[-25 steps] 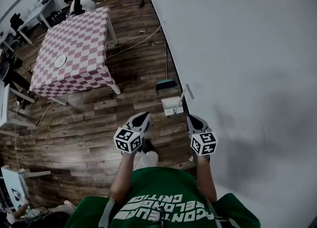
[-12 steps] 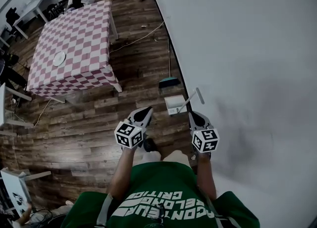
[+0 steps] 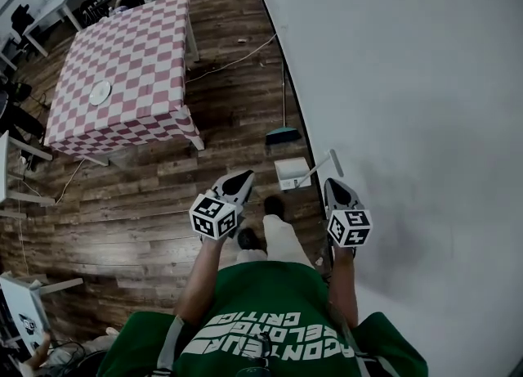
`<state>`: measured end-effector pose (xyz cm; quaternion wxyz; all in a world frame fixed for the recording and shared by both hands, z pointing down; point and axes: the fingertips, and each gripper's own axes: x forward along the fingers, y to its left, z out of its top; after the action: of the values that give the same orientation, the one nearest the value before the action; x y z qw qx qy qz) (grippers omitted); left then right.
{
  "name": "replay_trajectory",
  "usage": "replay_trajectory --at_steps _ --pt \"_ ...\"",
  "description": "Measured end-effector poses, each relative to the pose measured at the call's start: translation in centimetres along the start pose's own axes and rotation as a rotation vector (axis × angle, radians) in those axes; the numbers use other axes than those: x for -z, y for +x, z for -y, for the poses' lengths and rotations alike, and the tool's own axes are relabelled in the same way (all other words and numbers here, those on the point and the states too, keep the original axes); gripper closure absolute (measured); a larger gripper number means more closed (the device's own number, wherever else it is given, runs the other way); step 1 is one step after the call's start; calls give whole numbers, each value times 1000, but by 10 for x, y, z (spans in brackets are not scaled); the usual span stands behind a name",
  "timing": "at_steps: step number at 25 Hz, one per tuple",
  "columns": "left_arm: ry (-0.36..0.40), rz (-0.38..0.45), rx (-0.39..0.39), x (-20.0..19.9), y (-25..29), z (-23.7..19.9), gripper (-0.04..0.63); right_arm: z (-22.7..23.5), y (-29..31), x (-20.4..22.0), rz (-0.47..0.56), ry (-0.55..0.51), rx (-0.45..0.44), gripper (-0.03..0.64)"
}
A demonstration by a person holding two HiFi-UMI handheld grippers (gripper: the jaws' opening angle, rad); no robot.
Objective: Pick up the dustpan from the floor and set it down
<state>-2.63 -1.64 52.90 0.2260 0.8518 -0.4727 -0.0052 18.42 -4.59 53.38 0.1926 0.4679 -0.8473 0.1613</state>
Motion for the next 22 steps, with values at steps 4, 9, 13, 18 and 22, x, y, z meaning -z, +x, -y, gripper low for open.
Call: replay_trajectory --at_steps 4,9,13,18,22 --pt "6 2 -24 -7 4 -17 592 7 19 -10 16 7 -5 609" --pt "20 8 -37 -20 18 -29 592 15 40 -25 32 2 -21 609" --pt "20 15 -36 -29 30 -30 592 25 46 -32 29 -2 -20 609" --pt "16 10 -31 -30 45 -32 592 40 54 -32 17 2 -9 609" --pt "12 -1 -21 -30 56 -31 592 51 56 -30 4 9 7 609"
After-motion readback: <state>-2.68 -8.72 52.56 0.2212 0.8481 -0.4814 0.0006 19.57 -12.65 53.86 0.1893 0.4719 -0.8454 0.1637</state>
